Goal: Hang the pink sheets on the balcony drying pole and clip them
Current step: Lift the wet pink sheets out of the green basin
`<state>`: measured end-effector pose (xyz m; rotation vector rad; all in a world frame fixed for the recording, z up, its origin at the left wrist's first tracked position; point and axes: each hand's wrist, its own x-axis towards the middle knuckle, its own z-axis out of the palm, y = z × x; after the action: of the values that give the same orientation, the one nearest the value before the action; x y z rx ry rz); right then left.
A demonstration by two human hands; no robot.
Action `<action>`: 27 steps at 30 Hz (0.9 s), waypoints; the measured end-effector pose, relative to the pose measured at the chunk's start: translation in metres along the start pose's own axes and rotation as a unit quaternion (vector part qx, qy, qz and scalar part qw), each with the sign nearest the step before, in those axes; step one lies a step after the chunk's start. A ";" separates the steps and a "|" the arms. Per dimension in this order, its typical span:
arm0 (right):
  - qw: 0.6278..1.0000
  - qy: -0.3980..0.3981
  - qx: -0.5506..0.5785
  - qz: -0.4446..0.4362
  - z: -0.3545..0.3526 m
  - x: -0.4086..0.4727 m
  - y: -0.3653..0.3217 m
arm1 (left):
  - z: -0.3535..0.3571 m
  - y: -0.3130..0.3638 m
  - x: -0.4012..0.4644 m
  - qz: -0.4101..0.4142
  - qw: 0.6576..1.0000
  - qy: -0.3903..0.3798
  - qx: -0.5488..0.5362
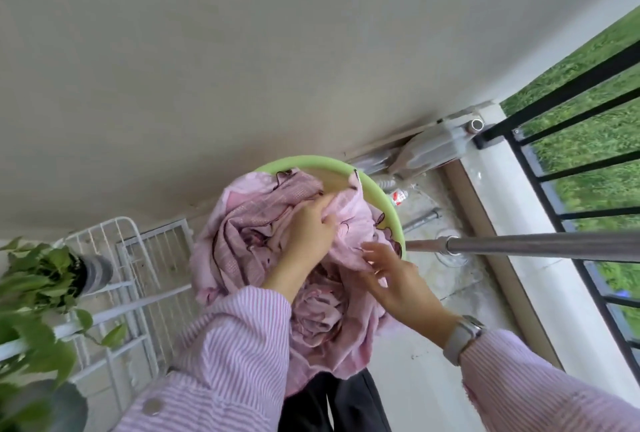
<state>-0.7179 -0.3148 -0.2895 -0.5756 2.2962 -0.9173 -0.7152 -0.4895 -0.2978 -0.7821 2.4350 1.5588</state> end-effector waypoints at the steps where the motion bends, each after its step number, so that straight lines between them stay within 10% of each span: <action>1: 1.000 0.025 -0.001 0.000 -0.007 -0.003 0.004 | 0.004 -0.007 -0.012 0.025 0.999 -0.002 0.028; 4: 0.981 0.049 -0.136 -0.126 -0.024 0.006 0.010 | 0.013 -0.025 -0.048 0.086 0.993 -0.058 0.052; 7: 0.932 -0.091 -0.283 -0.208 -0.022 0.025 0.007 | 0.010 -0.036 -0.064 0.127 0.990 -0.033 0.051; 12: 0.895 -0.235 -0.352 -0.141 0.013 0.023 0.015 | -0.010 -0.058 -0.076 0.133 0.988 -0.017 0.083; 19: 0.907 -0.175 -0.364 -0.117 0.060 -0.005 0.037 | -0.034 -0.137 -0.095 0.146 0.819 -0.210 0.514; 27: 0.916 -0.166 -0.356 -0.083 0.069 0.016 0.039 | -0.031 -0.120 -0.078 0.238 0.835 -0.165 0.467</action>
<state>-0.6905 -0.3299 -0.3637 -1.1426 2.2375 0.0079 -0.5844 -0.5289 -0.3499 0.2680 2.7212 0.3231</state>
